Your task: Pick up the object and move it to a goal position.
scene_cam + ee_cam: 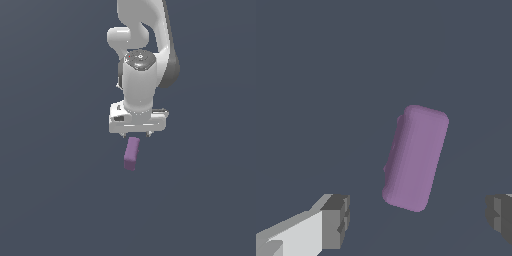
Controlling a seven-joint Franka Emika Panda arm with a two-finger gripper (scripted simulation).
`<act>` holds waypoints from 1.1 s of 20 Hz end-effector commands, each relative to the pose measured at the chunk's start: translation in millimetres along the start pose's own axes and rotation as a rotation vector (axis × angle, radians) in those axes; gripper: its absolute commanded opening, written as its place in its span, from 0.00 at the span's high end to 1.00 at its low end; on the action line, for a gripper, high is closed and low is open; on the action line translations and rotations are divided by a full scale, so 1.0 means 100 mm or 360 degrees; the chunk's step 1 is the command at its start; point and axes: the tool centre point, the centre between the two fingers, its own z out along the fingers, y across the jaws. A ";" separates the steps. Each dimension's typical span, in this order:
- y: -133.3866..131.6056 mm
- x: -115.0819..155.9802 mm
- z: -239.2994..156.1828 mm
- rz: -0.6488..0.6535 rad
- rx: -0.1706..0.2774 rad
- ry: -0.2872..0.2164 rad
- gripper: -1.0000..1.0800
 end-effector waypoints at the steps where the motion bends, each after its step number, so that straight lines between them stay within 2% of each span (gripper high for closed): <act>1: 0.00 0.00 0.00 0.0000 0.0000 0.0000 0.04; 11: -0.17 0.04 -0.06 -0.0121 -0.0014 0.0010 0.04; 22: -0.08 0.07 0.08 0.0037 -0.0013 -0.0004 0.04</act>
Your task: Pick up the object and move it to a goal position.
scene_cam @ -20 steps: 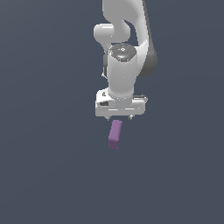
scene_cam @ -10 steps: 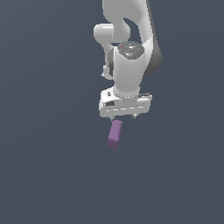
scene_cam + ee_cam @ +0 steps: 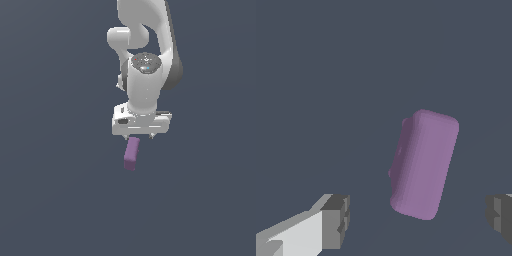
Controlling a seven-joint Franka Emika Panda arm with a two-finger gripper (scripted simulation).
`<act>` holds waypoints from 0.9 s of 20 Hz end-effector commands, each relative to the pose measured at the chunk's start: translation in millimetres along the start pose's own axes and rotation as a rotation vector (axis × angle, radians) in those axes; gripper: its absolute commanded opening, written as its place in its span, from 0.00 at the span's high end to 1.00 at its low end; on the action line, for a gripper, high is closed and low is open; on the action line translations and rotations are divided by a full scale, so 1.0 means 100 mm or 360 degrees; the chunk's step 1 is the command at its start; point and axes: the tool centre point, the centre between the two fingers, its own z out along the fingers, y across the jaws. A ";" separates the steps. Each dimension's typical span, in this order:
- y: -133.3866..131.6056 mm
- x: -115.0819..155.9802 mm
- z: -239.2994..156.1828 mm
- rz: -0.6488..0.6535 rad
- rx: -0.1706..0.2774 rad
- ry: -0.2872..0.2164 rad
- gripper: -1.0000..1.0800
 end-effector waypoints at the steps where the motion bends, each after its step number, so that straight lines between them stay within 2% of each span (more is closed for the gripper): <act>1: 0.04 0.01 0.06 0.0066 -0.0001 -0.0007 0.04; 10: 0.20 0.06 0.32 0.0345 -0.0013 -0.0032 0.04; 18: 0.25 0.07 0.40 0.0430 -0.0018 -0.0039 0.04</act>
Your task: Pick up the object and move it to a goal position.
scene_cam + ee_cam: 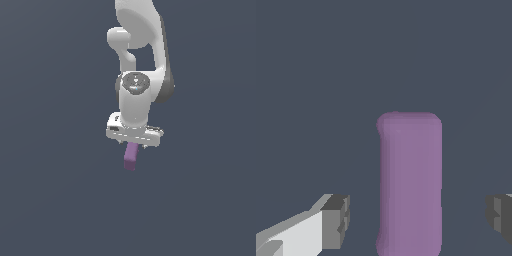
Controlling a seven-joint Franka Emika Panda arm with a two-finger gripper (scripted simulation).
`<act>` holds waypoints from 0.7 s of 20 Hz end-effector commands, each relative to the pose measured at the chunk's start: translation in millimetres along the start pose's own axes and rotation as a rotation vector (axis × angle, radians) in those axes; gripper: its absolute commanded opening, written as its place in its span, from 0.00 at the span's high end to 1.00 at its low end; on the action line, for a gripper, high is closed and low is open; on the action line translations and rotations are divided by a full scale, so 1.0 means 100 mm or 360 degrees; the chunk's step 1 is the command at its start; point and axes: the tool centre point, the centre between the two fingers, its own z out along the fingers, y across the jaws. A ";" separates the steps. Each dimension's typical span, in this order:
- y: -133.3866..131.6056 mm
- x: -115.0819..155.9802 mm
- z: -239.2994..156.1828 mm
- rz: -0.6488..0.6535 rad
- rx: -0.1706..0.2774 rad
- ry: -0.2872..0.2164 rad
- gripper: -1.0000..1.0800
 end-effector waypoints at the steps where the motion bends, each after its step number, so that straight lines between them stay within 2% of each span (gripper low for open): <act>1: 0.00 0.00 0.00 0.0000 0.0000 0.0000 0.04; 6: 0.00 0.00 0.09 0.0002 0.0000 0.0000 0.04; 14: 0.01 -0.01 0.46 0.0007 0.0000 0.0000 0.04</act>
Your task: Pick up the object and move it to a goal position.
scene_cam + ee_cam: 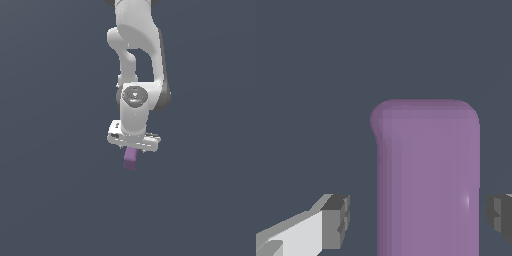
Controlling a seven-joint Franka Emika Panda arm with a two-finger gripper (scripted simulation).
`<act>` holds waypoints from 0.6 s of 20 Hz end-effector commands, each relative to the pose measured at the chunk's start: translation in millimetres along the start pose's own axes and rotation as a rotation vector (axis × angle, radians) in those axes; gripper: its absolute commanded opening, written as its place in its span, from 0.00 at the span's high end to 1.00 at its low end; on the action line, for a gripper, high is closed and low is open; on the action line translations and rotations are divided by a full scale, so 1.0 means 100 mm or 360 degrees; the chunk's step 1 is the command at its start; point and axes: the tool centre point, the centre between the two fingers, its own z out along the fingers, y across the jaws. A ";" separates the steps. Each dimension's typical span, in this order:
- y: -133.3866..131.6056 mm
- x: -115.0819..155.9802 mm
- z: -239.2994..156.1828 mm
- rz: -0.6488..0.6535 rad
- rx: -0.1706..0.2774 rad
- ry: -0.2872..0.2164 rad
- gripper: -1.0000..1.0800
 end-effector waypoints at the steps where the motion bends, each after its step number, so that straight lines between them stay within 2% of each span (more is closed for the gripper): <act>1: 0.00 0.00 0.08 0.0001 0.0000 0.0002 0.04; 5: 0.00 0.01 0.10 0.0001 0.0000 0.0002 0.04; 6: 0.00 0.01 0.10 0.0001 0.0000 0.0002 1.00; 12: 0.00 0.01 0.10 0.0001 0.0000 0.0002 1.00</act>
